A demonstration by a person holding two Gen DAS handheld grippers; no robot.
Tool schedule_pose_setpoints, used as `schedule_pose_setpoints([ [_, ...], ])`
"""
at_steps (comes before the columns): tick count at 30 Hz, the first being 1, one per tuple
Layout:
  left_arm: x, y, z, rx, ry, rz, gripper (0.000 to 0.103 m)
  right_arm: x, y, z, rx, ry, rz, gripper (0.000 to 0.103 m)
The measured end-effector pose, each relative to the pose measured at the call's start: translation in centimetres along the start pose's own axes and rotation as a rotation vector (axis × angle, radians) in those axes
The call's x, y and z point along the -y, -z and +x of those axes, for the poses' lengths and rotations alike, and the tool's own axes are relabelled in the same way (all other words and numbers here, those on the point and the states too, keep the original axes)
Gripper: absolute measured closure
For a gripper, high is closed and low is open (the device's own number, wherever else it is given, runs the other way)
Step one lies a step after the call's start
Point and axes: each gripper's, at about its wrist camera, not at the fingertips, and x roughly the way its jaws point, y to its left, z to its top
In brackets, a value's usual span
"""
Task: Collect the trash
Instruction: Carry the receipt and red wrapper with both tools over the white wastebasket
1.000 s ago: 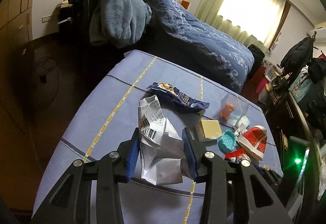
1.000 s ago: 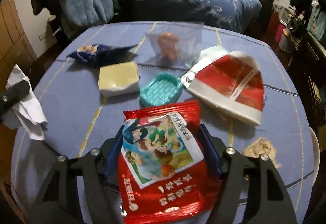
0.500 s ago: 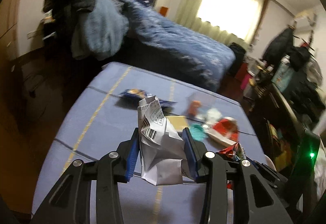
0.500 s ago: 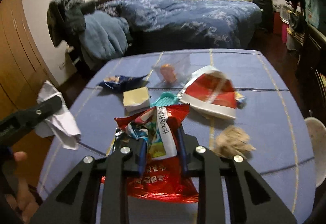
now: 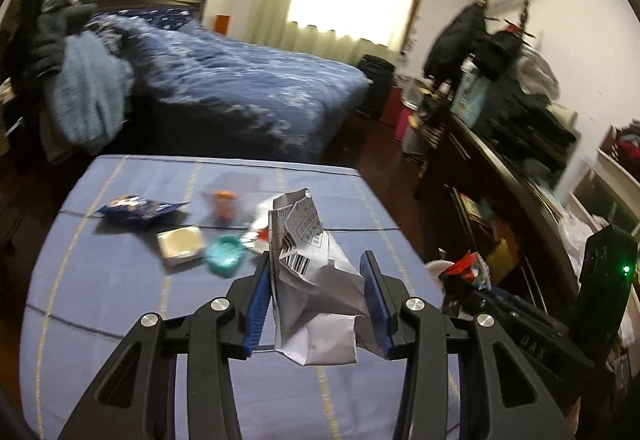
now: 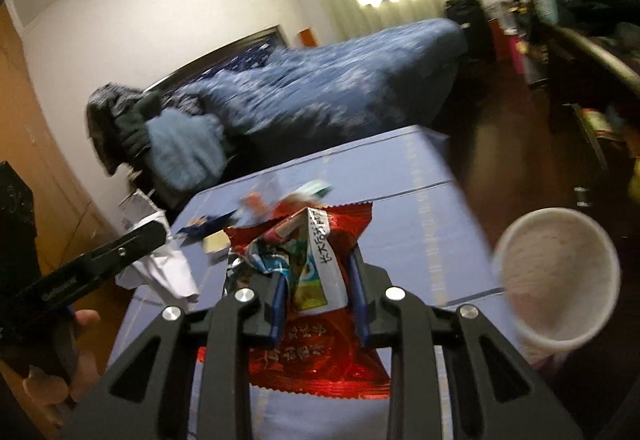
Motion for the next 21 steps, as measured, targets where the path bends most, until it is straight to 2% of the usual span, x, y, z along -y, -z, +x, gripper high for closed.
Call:
schedule_pose_setpoints([
  [4,4.2,-0.4,2.2,-0.027,0.07,0.079,0.058,3.9,0.1,-2.0,0.051,0.128,0.028,0.074],
  [8,9.4,0.0,6.4,-0.08,0.131,0.174,0.058,9.2,0.9,-3.6,0.076,0.268,0.076,0.074],
  [13,16.0,1.3,13.0,-0.155,0.178,0.291,0.058,16.1,1.8,-2.9,0.036,0.365,0.146,0.074],
  [16,18.8,1.8,16.6,-0.205,0.194,0.324,0.058,19.6,2.6,-1.9,0.008,0.414,0.187,0.074],
  [21,21.4,2.3,20.4,-0.253,0.209,0.339,0.058,23.5,4.1,-0.3,-0.022,0.456,0.236,0.074],
])
